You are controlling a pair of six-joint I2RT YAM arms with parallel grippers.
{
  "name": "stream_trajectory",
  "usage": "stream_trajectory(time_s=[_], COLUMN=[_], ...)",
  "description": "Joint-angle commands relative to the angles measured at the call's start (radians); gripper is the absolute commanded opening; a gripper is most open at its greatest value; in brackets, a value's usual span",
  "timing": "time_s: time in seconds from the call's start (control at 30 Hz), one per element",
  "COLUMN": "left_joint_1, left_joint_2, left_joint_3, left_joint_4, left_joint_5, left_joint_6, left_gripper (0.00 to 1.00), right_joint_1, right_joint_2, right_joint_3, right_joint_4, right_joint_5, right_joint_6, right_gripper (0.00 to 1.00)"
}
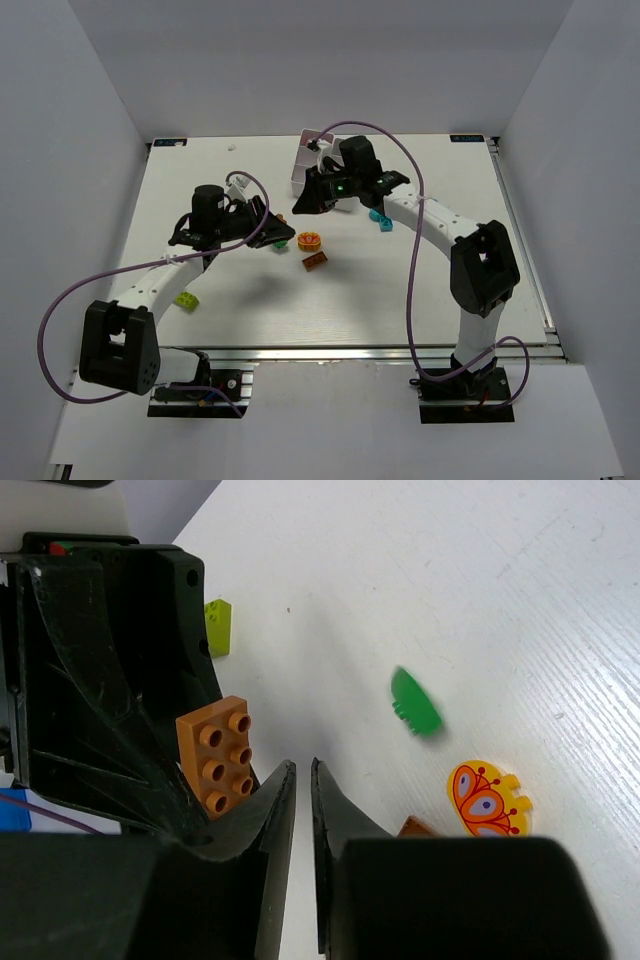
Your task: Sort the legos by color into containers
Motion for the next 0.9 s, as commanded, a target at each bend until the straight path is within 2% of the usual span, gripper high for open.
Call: stream_trajectory(time_s=[0.0, 0.13, 0.23, 0.33, 0.37, 0.53, 0.57, 0.63, 0.67, 0.7, 0.83, 0.87], left_joint_1=[-0.003, -0.005, 0.000, 0.018, 0.023, 0.104, 0.118, 0.157, 0.170, 0.184, 0.225, 0.225], left_joint_2=[-0.037, -0.037, -0.034, -0.023, -0.022, -0.023, -0.023, -0.026, -0.025, -0.023, -0.019, -0.019], left_joint_3=[-0.002, 0.003, 0.012, 0.040, 0.055, 0.110, 0.123, 0.164, 0.179, 0.198, 0.297, 0.307], left_joint_4=[-0.004, -0.030, -0.083, -0.174, -0.200, -0.364, -0.393, -0.483, -0.517, -0.584, -0.701, -0.715], left_joint_5=[0.021, 0.006, -0.036, -0.109, -0.132, -0.261, -0.313, -0.388, -0.464, -0.500, -0.674, -0.706], left_joint_6=[0.020, 0.038, 0.070, 0.118, 0.130, 0.202, 0.213, 0.242, 0.248, 0.259, 0.267, 0.265], left_gripper=[0.00, 0.00, 0.00, 0.00, 0.00, 0.00, 0.00, 0.00, 0.00, 0.00, 0.00, 0.00], right_joint_1=[0.002, 0.000, 0.002, 0.002, 0.000, 0.000, 0.000, 0.002, 0.003, 0.006, 0.046, 0.061], right_joint_2=[-0.024, -0.021, -0.009, -0.003, 0.002, 0.004, 0.011, 0.028, 0.037, 0.051, 0.148, 0.154], right_joint_3=[-0.014, -0.025, -0.034, -0.049, -0.052, -0.057, -0.054, -0.031, -0.020, -0.004, 0.135, 0.161], right_joint_4=[0.044, 0.037, 0.016, -0.004, -0.006, -0.018, -0.022, -0.044, -0.050, -0.061, -0.148, -0.147], right_joint_5=[-0.009, 0.004, 0.018, 0.044, 0.052, 0.092, 0.095, 0.096, 0.109, 0.118, 0.152, 0.243], right_joint_6=[-0.008, -0.048, -0.123, -0.206, -0.218, -0.289, -0.315, -0.339, -0.356, -0.355, -0.298, -0.266], right_gripper=[0.17, 0.21, 0.28, 0.41, 0.48, 0.64, 0.70, 0.75, 0.84, 0.89, 0.89, 0.89])
